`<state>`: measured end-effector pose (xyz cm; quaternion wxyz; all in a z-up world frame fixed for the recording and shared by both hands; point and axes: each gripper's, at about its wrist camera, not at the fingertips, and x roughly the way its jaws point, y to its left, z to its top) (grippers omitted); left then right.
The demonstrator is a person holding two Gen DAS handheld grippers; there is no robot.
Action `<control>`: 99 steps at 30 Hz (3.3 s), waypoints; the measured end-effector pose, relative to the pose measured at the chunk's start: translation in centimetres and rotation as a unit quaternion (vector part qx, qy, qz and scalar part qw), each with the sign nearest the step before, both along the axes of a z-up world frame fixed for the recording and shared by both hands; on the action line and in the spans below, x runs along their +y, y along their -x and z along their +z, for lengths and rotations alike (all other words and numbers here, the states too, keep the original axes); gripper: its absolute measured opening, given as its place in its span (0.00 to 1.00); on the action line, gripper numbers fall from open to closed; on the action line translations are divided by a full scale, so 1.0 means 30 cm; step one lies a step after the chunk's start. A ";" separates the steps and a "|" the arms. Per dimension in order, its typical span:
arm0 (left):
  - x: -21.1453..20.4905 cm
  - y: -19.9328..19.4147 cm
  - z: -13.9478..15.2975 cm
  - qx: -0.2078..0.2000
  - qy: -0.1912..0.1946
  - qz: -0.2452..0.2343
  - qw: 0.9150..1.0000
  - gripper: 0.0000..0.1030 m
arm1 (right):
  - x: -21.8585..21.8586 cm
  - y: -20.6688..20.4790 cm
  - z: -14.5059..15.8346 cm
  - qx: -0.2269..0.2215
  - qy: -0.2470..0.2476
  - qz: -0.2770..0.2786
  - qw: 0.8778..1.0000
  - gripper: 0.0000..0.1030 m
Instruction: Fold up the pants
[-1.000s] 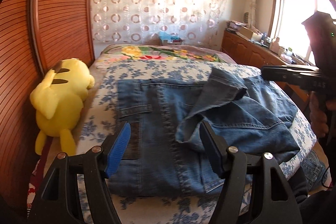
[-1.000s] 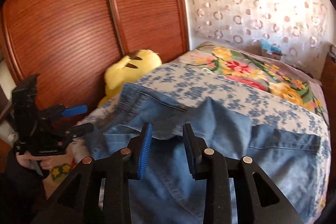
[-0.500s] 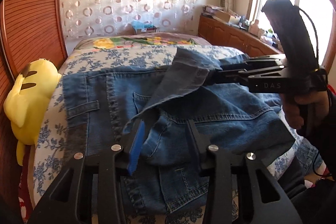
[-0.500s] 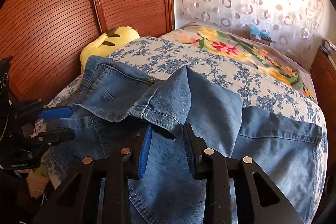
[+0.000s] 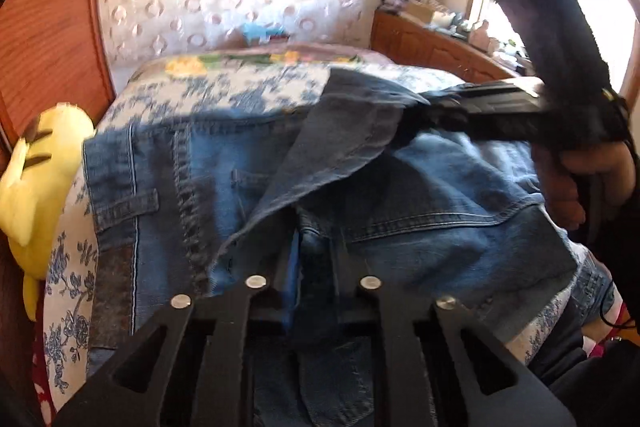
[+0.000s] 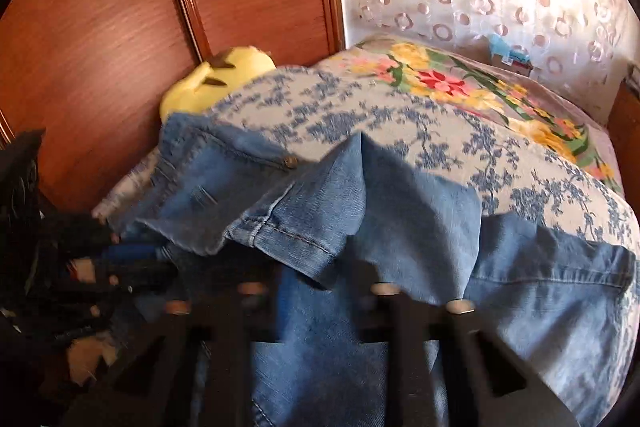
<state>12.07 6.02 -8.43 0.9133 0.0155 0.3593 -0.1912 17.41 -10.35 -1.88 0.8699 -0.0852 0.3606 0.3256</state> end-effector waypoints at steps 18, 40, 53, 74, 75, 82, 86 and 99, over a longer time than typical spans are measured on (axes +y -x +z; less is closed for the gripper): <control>0.213 0.313 0.178 -0.073 0.061 0.035 0.995 0.07 | 0.261 0.053 0.278 -0.085 -0.023 0.084 0.993 0.03; 0.333 0.279 0.034 -0.012 0.049 0.090 0.995 0.12 | 0.353 0.010 0.216 0.000 -0.015 0.126 0.992 0.45; 0.330 0.257 0.047 -0.016 0.030 0.105 0.994 0.40 | 0.413 -0.081 0.077 0.064 0.030 0.125 0.990 0.64; 0.358 0.095 0.053 -0.009 0.027 0.119 0.993 0.40 | 0.041 -0.053 0.027 -0.013 0.021 0.004 1.000 0.49; 0.354 0.088 0.049 -0.007 0.025 0.119 0.993 0.40 | 0.024 -0.061 0.013 -0.010 0.026 -0.007 1.000 0.49; 0.332 0.063 0.007 0.011 0.017 0.122 0.992 0.40 | -0.022 -0.160 -0.046 0.015 0.015 -0.061 0.998 0.49; 0.333 0.046 -0.030 0.026 0.004 0.129 0.991 0.40 | -0.012 -0.198 -0.054 0.033 0.000 -0.066 0.997 0.44; 0.350 0.034 -0.064 0.037 0.008 0.133 0.990 0.40 | 0.019 -0.288 -0.074 0.042 -0.010 -0.076 0.996 0.10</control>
